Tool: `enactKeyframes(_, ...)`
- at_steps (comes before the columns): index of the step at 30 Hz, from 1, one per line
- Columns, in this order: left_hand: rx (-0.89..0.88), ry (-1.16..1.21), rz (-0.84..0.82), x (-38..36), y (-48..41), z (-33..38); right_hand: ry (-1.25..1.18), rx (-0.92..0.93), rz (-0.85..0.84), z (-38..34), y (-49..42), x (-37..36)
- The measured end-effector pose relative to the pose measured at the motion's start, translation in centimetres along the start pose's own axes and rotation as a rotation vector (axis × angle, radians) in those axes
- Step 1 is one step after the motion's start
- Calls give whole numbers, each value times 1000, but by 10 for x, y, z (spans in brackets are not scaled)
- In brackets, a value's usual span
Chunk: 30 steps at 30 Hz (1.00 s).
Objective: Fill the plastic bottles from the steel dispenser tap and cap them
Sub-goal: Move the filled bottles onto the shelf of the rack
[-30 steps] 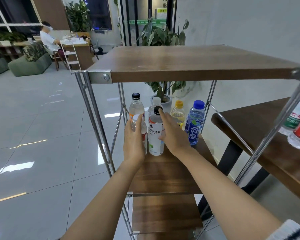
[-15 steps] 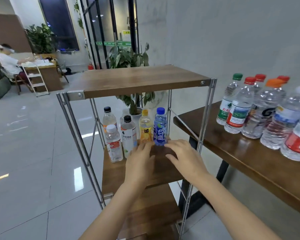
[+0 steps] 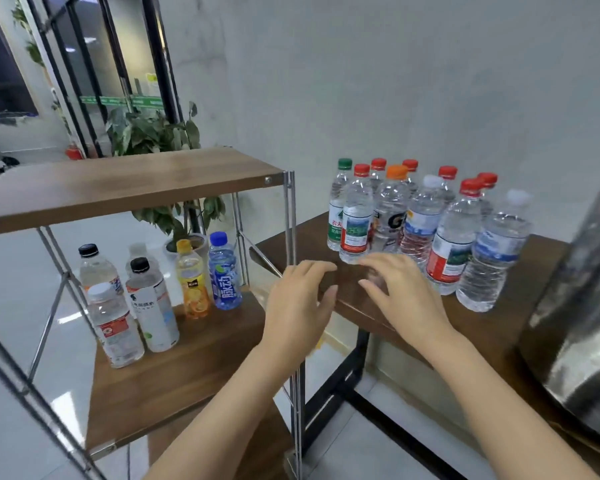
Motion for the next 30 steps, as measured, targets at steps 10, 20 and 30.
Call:
enactKeyframes(10,-214,91,-116,-74,-85,106,240,-195,233,92,-6,83)
enactKeyframes(20,-429,76,-281,-145,-164,170,466,-421,216,143,-11,102)
enactKeyframes(30,-490,-52,-225,-163,-186,183,399,-547,272,182,-14,89)
Point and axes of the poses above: each hand's wrist, its own y-axis away from the middle knuckle, its own x-axis out of the back of the hand, z = x × y, the point moved 10 cm from there along -y, towards the middle knuckle, and after that the axes turned 6 degrees about x, right-handed, at the moved point
